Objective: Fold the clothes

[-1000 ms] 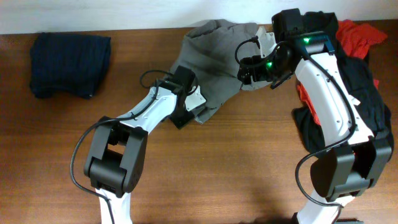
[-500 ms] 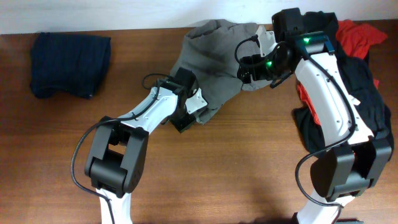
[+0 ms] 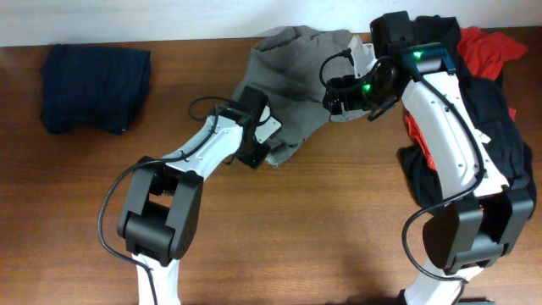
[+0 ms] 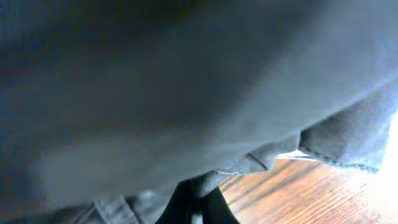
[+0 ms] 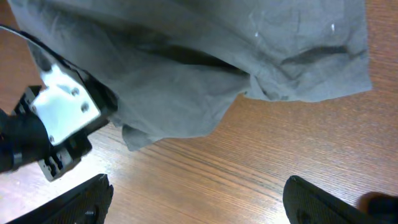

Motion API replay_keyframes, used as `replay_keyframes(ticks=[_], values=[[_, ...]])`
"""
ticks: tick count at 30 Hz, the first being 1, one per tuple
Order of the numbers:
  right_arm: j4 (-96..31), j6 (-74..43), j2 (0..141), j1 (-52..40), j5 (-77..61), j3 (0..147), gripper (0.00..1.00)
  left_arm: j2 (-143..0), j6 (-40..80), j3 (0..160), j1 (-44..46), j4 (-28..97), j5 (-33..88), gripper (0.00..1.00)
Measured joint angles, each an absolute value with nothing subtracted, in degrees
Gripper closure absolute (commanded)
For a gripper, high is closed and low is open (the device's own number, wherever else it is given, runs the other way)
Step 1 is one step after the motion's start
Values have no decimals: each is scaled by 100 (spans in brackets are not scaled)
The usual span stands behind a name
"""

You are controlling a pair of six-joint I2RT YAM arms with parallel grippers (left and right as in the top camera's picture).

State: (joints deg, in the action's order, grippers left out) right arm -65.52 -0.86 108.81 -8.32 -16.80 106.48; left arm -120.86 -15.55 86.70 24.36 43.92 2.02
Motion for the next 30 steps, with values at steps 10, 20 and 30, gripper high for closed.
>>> replay_keyframes(ticks=[10,20,30], values=[[-6414,-318,10881,-913,-2222,10571,11,-11231,-784,9959,1909,4219,62,100],[-3721,-1732,10912,-2053,-2215,8475,20,-11148,-515,10073,1914,3861,51,100],[-2075,-3660,10995,-2982,-845,7074,20,-11148,-486,10073,1839,3900,40,99]])
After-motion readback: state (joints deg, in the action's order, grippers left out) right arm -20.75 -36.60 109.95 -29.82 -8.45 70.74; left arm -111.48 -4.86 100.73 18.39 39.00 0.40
